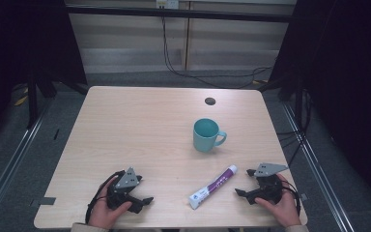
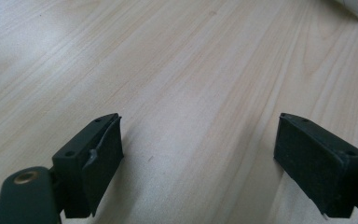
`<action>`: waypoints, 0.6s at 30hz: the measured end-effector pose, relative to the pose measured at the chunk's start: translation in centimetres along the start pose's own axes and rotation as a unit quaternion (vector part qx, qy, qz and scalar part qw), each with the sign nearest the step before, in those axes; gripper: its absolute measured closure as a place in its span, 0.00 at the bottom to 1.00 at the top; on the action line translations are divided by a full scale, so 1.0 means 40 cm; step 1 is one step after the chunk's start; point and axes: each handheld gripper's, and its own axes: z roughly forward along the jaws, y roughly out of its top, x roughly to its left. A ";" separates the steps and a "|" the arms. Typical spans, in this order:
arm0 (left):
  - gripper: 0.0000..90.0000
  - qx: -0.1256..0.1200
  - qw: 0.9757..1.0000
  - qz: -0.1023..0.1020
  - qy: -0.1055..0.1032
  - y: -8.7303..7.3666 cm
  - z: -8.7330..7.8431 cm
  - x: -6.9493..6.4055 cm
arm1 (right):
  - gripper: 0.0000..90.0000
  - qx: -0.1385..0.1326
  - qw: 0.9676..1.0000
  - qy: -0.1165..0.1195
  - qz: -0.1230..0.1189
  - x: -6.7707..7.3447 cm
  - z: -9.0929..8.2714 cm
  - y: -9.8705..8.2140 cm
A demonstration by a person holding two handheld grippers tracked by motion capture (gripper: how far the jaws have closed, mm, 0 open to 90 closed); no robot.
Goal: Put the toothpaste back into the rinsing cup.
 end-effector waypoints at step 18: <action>0.17 0.000 1.000 0.002 0.000 0.000 0.000 0.001 | 0.15 0.095 0.987 0.010 -0.128 0.032 -0.007 0.106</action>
